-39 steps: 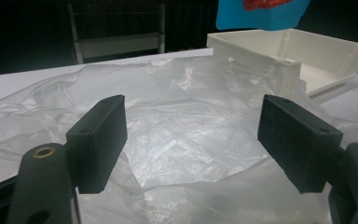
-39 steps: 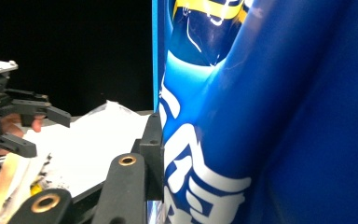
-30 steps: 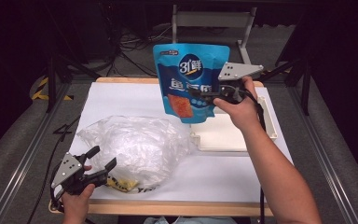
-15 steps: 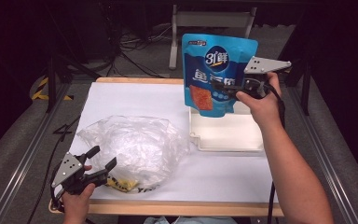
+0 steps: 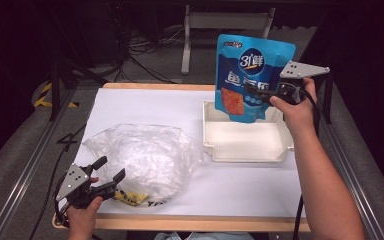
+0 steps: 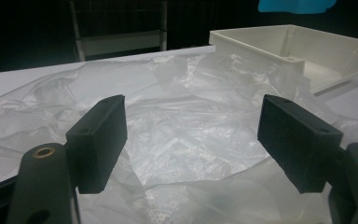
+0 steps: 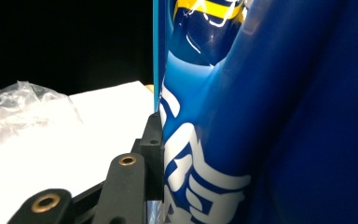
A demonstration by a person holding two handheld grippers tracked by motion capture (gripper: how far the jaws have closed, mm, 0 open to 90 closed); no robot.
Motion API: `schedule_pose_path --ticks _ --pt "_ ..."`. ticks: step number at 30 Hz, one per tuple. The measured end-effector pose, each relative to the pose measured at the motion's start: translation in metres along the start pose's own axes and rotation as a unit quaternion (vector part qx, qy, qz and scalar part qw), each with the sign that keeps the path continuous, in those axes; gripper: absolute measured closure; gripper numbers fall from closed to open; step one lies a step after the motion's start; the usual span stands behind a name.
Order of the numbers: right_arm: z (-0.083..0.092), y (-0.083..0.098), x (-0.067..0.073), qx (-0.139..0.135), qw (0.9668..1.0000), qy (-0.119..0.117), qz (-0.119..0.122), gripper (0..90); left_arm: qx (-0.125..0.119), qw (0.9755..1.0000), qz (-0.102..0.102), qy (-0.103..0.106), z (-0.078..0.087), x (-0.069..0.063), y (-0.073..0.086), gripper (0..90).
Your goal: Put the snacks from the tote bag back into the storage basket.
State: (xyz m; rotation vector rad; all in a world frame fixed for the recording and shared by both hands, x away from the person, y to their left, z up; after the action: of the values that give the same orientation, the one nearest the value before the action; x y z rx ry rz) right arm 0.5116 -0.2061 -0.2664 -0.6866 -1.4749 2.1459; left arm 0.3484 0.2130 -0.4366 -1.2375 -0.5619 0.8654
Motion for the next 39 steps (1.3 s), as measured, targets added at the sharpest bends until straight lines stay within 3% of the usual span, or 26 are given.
schedule_pose_path --ticks 20,39 --pt "-0.019 0.056 -0.021 0.020 0.9990 0.015 -0.038 62.3 0.003 1.0000 0.000 0.003 -0.001 0.000 0.001 24.7" --pt "-0.047 0.089 -0.010 0.048 0.9985 -0.011 -0.026 62.1 0.003 1.0000 -0.001 -0.002 -0.002 0.001 0.002 24.7"
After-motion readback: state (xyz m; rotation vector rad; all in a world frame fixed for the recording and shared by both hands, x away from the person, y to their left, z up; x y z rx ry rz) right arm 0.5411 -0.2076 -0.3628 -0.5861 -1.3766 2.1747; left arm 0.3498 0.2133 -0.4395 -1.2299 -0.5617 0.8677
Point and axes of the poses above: each handheld gripper's, and its own axes: z roughly backward along the jaws, y roughly out of its underside, x roughly to its left, the point moved 8 cm from there along -z, roughly forward along the jaws, and after that the axes turned 1 degree about x, right-handed, at the moved point
